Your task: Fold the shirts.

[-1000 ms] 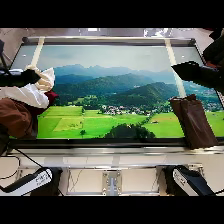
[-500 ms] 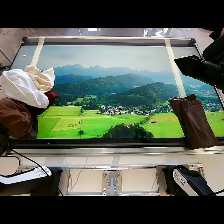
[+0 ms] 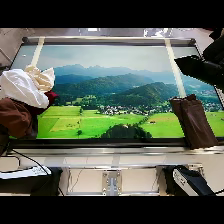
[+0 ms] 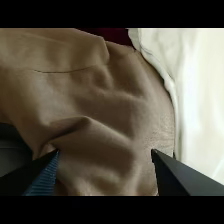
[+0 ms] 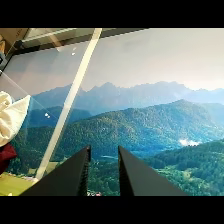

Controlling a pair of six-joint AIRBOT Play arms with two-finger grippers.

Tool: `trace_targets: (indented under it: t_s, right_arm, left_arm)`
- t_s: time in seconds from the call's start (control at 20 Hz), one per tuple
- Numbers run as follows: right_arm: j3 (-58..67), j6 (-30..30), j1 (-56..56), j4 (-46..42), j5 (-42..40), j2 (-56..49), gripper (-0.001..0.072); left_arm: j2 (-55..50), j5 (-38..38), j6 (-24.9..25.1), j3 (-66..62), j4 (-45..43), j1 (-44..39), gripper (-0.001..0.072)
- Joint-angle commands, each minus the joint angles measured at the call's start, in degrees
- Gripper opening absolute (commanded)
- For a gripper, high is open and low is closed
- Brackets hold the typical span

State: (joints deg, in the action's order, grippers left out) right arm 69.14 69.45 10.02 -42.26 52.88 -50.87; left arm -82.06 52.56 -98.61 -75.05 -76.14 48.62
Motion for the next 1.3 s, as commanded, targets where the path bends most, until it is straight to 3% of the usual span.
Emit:
trace_targets:
  t_s: [0.0, 0.25, 0.6, 0.65, 0.7, 0.75, 0.8, 0.9, 1.05, 1.15, 1.25]
  right_arm:
    - [0.0, 0.0, 0.0, 0.0, 0.0, 0.0, 0.02]
    - [0.0, 0.0, 0.0, -0.3, 0.0, 0.0, 0.02]
    - [0.0, 0.0, 0.0, -0.9, -0.1, 0.0, 0.02]
    - [0.0, 0.0, 0.0, -0.9, -0.1, 0.0, 0.0198]
    - [0.0, 0.0, 0.0, -0.8, -0.1, 0.0, 0.0195]
    - [0.0, 0.0, 0.0, -0.6, -0.1, 0.0, 0.0195]
    - [0.0, 0.0, 0.0, -0.2, -0.1, 0.0, 0.0195]
    - [0.6, 0.1, 0.0, 0.5, -0.2, 0.0, 0.0193]
    - [4.3, 0.1, 0.0, 0.5, 0.1, 0.0, 0.0194]
    - [8.4, 0.1, 0.0, 0.5, 0.3, 0.0, 0.0194]
    - [13.4, 0.1, 0.0, 0.4, 1.6, 0.0, 0.0193]
  left_arm:
    - [1.3, 0.5, 0.0, 0.0, 2.8, 2.1, 0.0655]
    - [3.0, 5.5, 1.5, 0.0, 2.7, 3.8, 0.0654]
    - [-3.5, 4.9, 1.5, 0.0, 6.7, 1.9, 0.0641]
    - [-4.3, 3.8, 1.5, 0.0, 8.1, 1.6, 0.0584]
    - [-4.8, 2.1, 1.6, 0.0, 10.3, 1.5, 0.0445]
    - [-4.8, 0.5, 1.9, 0.0, 13.8, 1.4, 0.0151]
    - [-4.6, -0.4, 5.3, 0.0, 18.4, 1.4, 0.0012]
    - [-3.1, 0.9, 15.3, 0.0, 31.1, 1.4, 0.001]
    - [3.1, 7.0, 25.5, 0.0, 51.7, 1.1, 0.001]
    - [9.0, 11.9, 29.1, 0.0, 60.5, -0.3, 0.001]
    - [15.3, 14.9, 29.2, 0.0, 61.2, -4.0, 0.0009]
